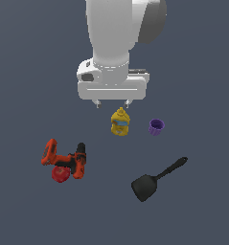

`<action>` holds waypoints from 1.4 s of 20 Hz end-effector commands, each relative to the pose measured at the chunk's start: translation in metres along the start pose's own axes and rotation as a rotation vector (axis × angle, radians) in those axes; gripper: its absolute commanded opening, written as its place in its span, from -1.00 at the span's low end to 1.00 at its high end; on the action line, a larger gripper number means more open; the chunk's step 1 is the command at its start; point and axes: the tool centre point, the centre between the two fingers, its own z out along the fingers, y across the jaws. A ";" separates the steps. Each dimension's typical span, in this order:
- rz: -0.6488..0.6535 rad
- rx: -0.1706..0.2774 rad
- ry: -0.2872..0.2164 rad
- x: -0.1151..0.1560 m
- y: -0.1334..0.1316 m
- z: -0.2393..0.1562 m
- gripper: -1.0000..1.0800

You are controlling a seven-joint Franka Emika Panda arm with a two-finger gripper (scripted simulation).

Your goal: Pick up a designated object from a clutter of objects.

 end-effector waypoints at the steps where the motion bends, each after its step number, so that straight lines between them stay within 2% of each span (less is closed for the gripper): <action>1: 0.000 0.000 0.000 0.000 0.000 0.000 0.92; 11: -0.002 -0.014 0.025 0.002 0.026 -0.011 0.92; 19: 0.019 -0.014 0.024 0.007 0.020 -0.007 0.92; 28: 0.112 -0.015 0.027 0.030 0.002 0.009 0.92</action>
